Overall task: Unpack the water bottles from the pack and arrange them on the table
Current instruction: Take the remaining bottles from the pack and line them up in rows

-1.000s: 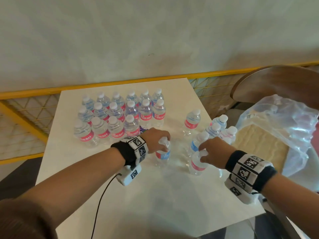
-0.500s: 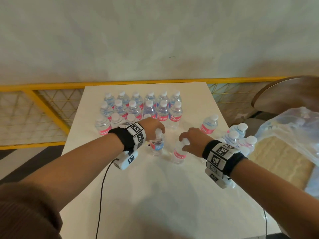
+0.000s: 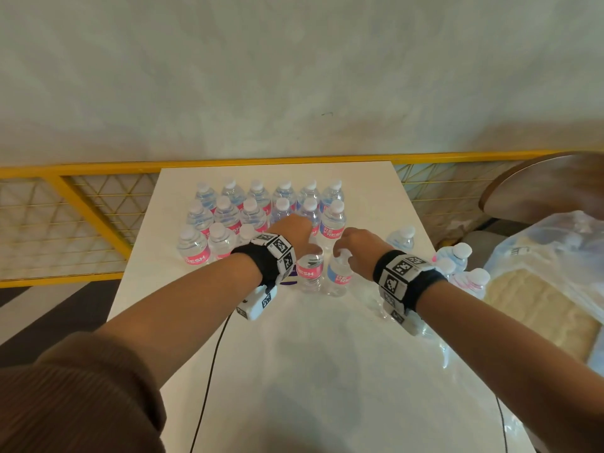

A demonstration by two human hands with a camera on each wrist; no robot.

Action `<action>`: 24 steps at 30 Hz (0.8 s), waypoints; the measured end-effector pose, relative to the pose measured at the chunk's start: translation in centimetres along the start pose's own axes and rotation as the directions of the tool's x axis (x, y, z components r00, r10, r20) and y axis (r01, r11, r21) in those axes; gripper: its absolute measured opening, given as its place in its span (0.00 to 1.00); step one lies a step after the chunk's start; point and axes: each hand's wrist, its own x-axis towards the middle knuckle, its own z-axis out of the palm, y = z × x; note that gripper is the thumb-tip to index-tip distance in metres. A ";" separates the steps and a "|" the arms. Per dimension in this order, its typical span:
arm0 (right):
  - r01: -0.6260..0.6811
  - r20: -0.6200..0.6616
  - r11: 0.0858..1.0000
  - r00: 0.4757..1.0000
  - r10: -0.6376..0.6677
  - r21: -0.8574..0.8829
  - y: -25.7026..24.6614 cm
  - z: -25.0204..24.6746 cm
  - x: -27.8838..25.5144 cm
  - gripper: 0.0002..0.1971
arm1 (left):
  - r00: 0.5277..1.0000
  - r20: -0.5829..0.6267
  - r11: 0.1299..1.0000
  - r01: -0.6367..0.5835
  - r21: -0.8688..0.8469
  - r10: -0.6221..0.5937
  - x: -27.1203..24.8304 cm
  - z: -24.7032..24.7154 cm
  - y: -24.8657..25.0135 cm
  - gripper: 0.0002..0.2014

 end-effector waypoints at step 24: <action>-0.117 -0.002 0.993 0.993 0.117 -0.023 0.6 -1.4 3.5 0.16 | 0.999 0.048 0.999 -0.014 0.038 0.012 1.6 -0.5 0.4 0.11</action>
